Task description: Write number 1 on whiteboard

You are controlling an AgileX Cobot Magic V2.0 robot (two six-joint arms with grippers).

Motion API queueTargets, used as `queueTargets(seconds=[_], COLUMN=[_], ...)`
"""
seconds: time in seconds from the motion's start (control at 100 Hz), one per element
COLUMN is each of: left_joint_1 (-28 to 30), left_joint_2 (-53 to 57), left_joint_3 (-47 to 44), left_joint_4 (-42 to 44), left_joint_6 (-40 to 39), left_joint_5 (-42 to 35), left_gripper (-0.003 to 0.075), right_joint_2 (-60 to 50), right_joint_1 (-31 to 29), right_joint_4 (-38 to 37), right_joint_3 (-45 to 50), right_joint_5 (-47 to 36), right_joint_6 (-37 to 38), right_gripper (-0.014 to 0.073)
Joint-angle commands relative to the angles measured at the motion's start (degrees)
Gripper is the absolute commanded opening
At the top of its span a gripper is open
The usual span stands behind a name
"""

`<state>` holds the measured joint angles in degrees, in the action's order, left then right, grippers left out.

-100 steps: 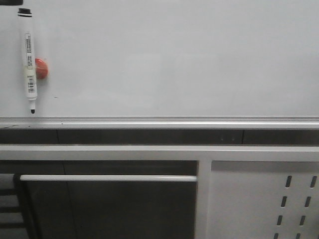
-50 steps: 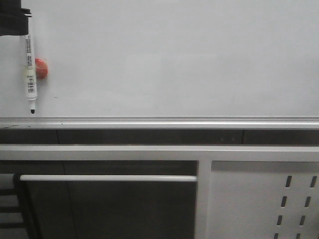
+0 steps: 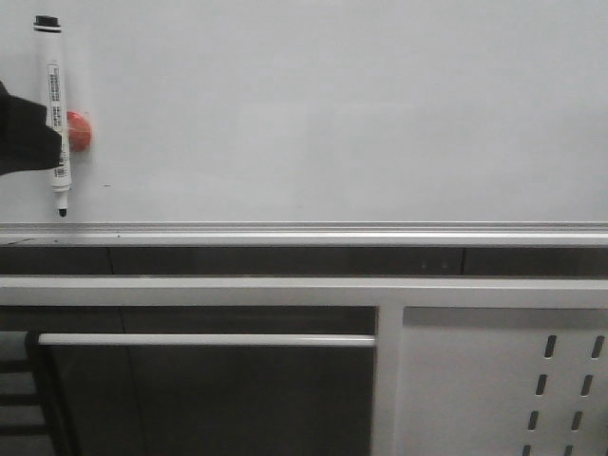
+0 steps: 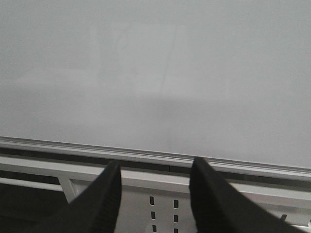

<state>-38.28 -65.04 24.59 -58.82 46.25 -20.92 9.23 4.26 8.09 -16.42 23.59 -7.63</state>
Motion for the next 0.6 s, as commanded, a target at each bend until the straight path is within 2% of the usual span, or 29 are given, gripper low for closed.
queueTargets(seconds=[0.0,0.12,0.26,0.59], left_joint_1=[-0.45,-0.45,-0.45,-0.45], left_joint_2=[-1.65,-4.83,-7.55,-9.34], left_joint_3=[1.46,1.96,2.30,5.21], left_joint_4=[3.77,2.92,2.75,5.54], left_joint_6=[0.01,-0.73,-7.15,-8.01], left_joint_5=[-2.23,-5.69,-9.94,-13.07], left_gripper=[0.0298,0.0297,0.0296,0.0296], right_joint_2=[1.28,1.69,2.03,2.03], right_joint_1=[-0.12,-0.12,-0.12,-0.12], right_joint_4=[-0.47,-0.47,-0.47,-0.47], right_joint_3=[-1.26,-1.26,-1.26,-0.92], right_joint_5=[-4.63,-4.63,-4.63,-4.85], right_joint_6=[-0.55,-0.55,-0.55,-0.55], right_gripper=[0.0295,0.0295,0.0295,0.0295])
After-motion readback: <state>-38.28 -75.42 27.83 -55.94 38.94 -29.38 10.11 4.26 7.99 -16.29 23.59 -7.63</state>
